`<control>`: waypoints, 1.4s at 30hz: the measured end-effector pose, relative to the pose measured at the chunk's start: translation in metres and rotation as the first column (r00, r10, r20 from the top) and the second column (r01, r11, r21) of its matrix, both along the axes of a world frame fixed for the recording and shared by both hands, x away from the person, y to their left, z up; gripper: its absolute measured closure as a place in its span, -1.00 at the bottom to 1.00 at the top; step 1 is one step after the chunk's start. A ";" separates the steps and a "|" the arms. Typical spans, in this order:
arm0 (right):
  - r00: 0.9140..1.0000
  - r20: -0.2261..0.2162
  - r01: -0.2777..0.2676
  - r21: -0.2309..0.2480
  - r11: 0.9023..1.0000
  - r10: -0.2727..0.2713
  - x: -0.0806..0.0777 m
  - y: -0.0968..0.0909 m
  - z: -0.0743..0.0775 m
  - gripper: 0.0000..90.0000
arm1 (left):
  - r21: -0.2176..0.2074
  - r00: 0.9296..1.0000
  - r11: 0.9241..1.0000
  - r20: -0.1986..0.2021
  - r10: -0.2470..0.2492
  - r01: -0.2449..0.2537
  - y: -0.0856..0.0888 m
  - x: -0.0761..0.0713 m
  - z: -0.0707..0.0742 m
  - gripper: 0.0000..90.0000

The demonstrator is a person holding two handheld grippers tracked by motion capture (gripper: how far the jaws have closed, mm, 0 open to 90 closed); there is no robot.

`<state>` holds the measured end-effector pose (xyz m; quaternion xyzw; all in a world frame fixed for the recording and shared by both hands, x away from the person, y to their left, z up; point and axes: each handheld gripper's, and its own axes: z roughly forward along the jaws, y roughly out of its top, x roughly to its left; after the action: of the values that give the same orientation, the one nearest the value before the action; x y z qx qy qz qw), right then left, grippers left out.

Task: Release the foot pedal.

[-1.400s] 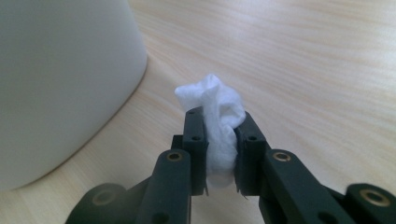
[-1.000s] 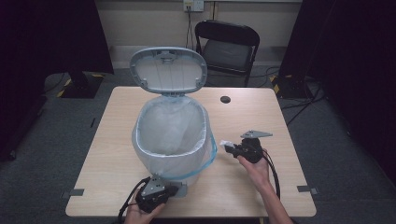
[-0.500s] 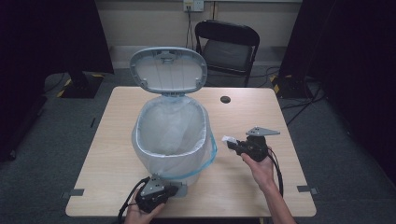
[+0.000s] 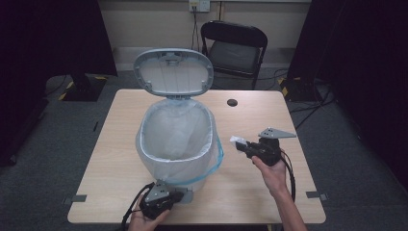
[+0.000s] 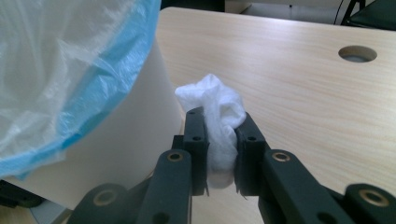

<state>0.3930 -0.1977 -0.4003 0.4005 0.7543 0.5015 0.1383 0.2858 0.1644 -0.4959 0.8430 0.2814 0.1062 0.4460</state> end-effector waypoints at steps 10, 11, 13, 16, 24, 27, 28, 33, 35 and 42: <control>0.998 0.058 0.011 -0.020 1.000 -0.010 -0.004 0.002 0.016 0.75 | 0.002 1.000 1.000 0.001 -0.001 0.001 0.000 0.000 0.000 1.00; 0.998 0.064 0.011 -0.015 1.000 -0.010 -0.004 0.002 0.018 0.75 | 0.002 1.000 1.000 0.002 -0.003 0.003 0.000 0.000 0.000 1.00; 0.997 0.074 0.009 -0.010 1.000 -0.008 -0.004 0.003 0.023 0.75 | 0.002 1.000 1.000 0.006 -0.011 0.011 0.000 0.000 0.000 1.00; 0.996 0.094 0.004 0.004 1.000 -0.004 -0.003 0.003 0.032 0.75 | 0.003 1.000 1.000 0.006 -0.009 0.009 0.000 0.000 0.000 1.00; 0.990 0.140 -0.013 0.030 0.999 0.008 -0.003 0.007 0.057 0.75 | 0.003 1.000 1.000 0.004 -0.005 0.005 0.000 0.000 0.000 1.00; 0.988 0.156 -0.024 0.042 0.999 0.017 -0.004 0.008 0.065 0.75 | 0.004 1.000 1.000 0.004 -0.006 0.006 0.000 0.000 0.000 1.00; 0.987 0.160 -0.027 0.044 0.999 0.020 -0.004 0.009 0.067 0.75 | 0.004 1.000 1.000 0.004 -0.005 0.005 0.000 0.000 0.000 1.00; 0.983 0.179 -0.055 0.052 0.997 0.045 -0.005 0.013 0.080 0.75 | 0.005 1.000 1.000 0.001 0.001 -0.001 0.000 0.000 0.000 1.00; 0.980 0.191 -0.063 0.038 0.997 0.055 -0.007 0.017 0.086 0.75 | 0.004 1.000 1.000 0.002 0.000 0.000 0.000 0.000 0.000 1.00; 0.966 0.241 -0.108 0.059 0.992 0.091 -0.012 0.031 0.110 0.76 | 0.006 1.000 1.000 -0.001 0.006 -0.006 -0.001 0.000 0.001 1.00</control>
<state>0.3809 -0.1671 -0.2906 0.3041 0.7330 0.5786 0.1880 0.2853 0.1635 -0.4952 0.8436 0.2839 0.1081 0.4428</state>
